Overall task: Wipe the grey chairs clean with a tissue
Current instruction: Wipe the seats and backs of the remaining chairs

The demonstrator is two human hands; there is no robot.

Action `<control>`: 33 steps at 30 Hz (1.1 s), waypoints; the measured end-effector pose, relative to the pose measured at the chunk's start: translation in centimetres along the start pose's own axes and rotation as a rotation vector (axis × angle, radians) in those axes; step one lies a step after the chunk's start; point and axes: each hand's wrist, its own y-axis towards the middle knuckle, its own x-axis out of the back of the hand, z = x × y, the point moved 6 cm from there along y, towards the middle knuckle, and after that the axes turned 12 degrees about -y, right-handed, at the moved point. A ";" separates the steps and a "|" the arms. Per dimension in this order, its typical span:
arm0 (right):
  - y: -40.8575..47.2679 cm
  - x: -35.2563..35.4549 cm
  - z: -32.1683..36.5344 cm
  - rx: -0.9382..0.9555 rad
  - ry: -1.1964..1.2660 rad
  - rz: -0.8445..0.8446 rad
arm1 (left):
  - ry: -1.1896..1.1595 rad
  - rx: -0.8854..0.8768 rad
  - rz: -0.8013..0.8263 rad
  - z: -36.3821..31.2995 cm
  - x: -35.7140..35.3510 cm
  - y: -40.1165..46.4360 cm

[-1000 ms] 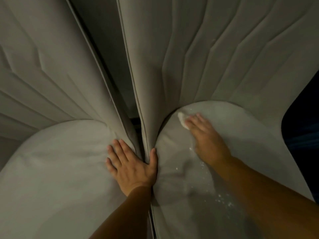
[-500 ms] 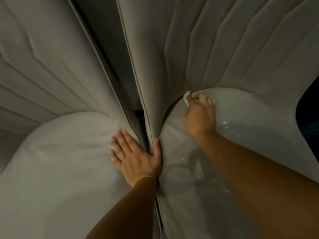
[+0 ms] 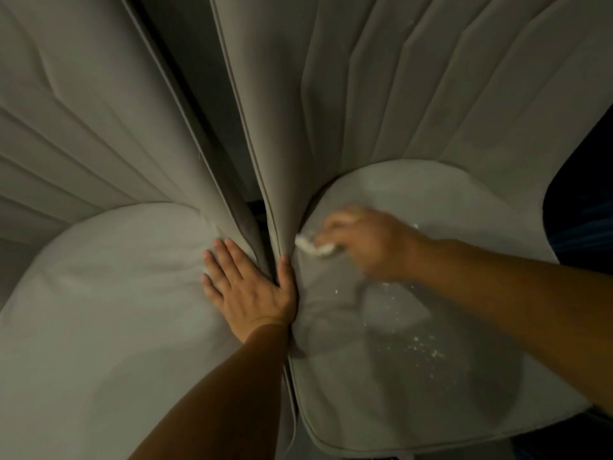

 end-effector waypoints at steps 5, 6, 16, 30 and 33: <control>-1.0 4.7 -9.7 -0.658 -0.125 -0.486 | -0.001 0.001 0.003 -0.1 -0.1 -0.1; -0.4 3.8 -10.3 -0.742 -0.126 -0.460 | -0.005 0.000 0.005 -0.1 -0.2 0.0; 1.2 -5.3 0.3 -0.375 -0.175 -0.302 | -0.028 -0.021 -0.004 0.7 -0.5 0.1; -8.7 -1.3 -0.4 -0.337 -0.015 -0.136 | -0.092 -0.104 0.261 1.4 -0.1 0.3; -7.3 1.4 -2.3 -0.628 -0.084 -0.416 | 0.023 -0.225 0.382 2.4 1.5 1.1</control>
